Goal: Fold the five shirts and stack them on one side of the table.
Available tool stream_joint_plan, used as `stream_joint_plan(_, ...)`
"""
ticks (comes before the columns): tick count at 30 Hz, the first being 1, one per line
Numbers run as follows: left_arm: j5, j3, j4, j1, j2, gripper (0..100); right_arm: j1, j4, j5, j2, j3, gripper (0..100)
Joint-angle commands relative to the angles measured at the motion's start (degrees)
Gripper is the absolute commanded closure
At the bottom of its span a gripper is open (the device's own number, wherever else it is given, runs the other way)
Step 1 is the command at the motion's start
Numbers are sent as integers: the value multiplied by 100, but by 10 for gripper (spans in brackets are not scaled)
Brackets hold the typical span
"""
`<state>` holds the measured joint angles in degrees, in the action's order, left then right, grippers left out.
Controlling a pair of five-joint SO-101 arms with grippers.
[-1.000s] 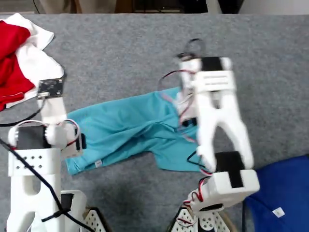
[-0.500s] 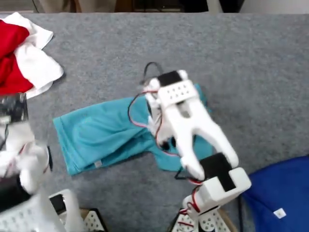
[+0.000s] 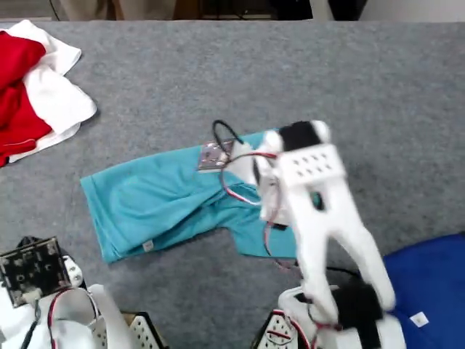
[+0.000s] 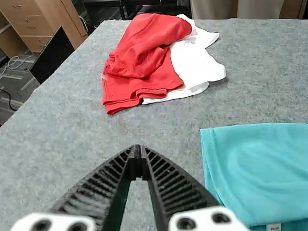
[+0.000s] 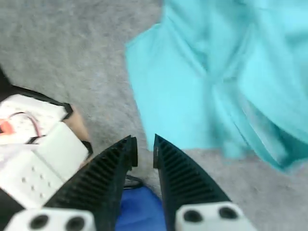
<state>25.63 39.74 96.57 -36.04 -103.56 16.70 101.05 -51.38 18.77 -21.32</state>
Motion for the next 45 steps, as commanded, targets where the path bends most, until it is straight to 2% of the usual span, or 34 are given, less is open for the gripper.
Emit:
stream_joint_plan(1, 0, 141, -167, -26, 224, 976, -330, 97, -466, 1174, -330, 921)
stream_joint_plan(5, -378, 457, -607, -62, 409, 976, -541, 70, -844, 2114, -1226, 921)
stream_joint_plan(9, -563, 492, -853, -62, 585, 976, -567, -299, -870, 2826, -2352, 921)
stream_joint_plan(14, -589, 501, -835, -79, 629, 976, -567, -1081, -932, 3433, -3415, 918)
stream_joint_plan(18, -730, 492, -615, -79, 629, 976, -576, -1626, -1635, 3749, -4084, 916)
stream_joint_plan(24, -1398, 396, -316, -88, 637, 976, -576, -2312, -2136, 4180, -5244, 818)
stream_joint_plan(30, -1565, 360, -325, -70, 637, 976, -541, -2673, -2110, 4453, -5648, 807)
stream_joint_plan(45, -1521, 536, -325, -62, 629, 976, -576, -2716, -1846, 4470, -5842, 815)
